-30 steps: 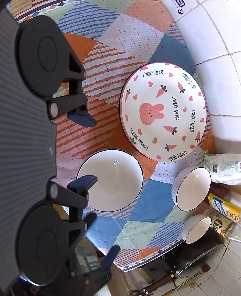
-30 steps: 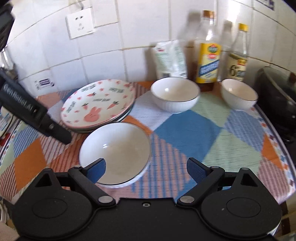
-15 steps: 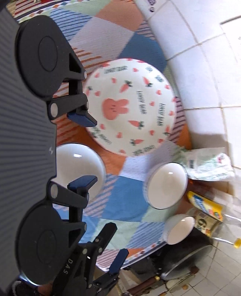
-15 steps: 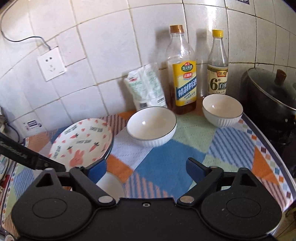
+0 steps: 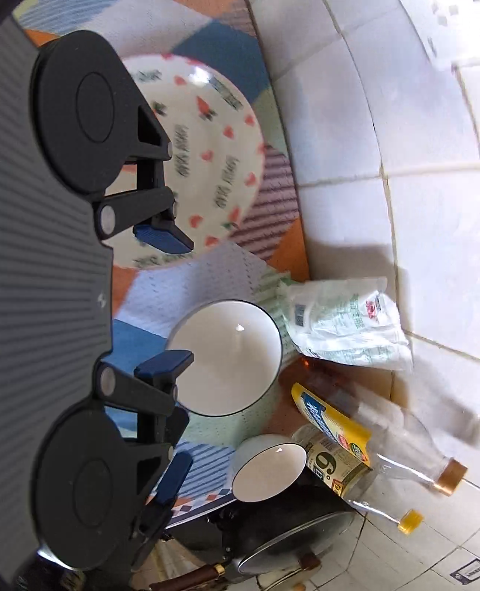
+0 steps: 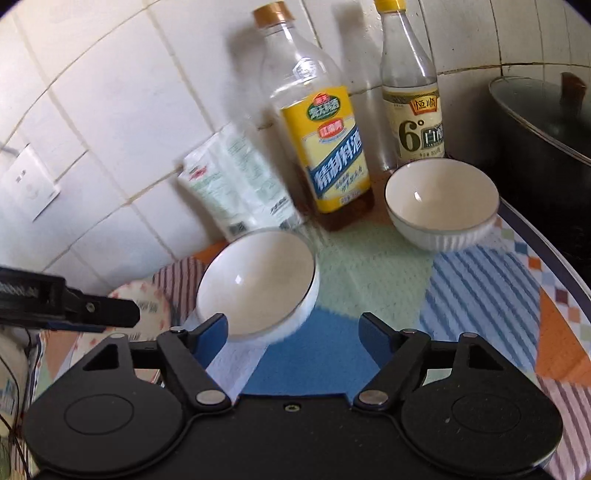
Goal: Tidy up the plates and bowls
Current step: 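Move the left gripper to the white bowl by the bottles and grasp its rim, then lift the bowl with the left gripper and carry it over the first bowl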
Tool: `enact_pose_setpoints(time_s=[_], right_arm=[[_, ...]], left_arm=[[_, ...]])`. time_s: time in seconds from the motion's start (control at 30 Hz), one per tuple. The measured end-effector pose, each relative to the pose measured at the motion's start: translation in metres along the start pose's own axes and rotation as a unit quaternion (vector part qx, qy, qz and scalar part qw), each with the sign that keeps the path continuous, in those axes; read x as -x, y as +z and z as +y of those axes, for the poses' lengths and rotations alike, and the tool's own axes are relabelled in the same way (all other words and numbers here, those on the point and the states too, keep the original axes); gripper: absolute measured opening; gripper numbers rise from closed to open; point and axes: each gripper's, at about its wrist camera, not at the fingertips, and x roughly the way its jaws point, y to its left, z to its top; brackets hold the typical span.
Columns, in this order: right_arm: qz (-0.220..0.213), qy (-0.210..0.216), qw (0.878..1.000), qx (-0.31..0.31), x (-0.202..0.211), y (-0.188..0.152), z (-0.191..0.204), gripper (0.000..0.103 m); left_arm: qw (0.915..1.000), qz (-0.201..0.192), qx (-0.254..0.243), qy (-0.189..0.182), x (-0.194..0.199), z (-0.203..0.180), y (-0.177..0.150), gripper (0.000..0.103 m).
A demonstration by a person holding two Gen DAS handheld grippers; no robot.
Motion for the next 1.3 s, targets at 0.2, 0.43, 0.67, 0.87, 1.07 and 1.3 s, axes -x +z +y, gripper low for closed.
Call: enact_pose_setpoints(time_s=[0.2, 0.43, 0.67, 0.87, 1.07, 1.3], right_arm=[[0.035, 0.029, 0.998, -0.034, -0.04, 0.01, -0.019, 0.066], [0.064, 0.033, 0.995, -0.063, -0.057, 0.011, -0.037, 0.028], [0.068, 0.039, 0.991, -0.105, -0.06, 0.015, -0.056, 0.006], [0.078, 0.05, 0.982, -0.166, -0.052, 0.011, -0.063, 0.01], [0.067, 0.079, 0.977, -0.187, -0.026, -0.002, -0.059, 0.01], [0.057, 0.094, 0.973, -0.202, 0.001, -0.026, -0.044, 0.011]], left_arm=[[0.9993, 0.01, -0.036, 0.002, -0.036, -0.012, 0.01, 0.049], [0.997, 0.006, -0.062, 0.045, -0.06, -0.021, 0.015, 0.049], [0.9992, 0.034, -0.02, 0.0, -0.074, -0.016, 0.004, 0.012], [0.9992, 0.038, -0.003, -0.008, -0.065, -0.019, -0.004, 0.011], [0.9987, 0.04, -0.025, 0.019, -0.034, -0.025, -0.01, 0.011], [0.9975, 0.041, -0.047, 0.032, 0.005, -0.02, -0.026, 0.01]])
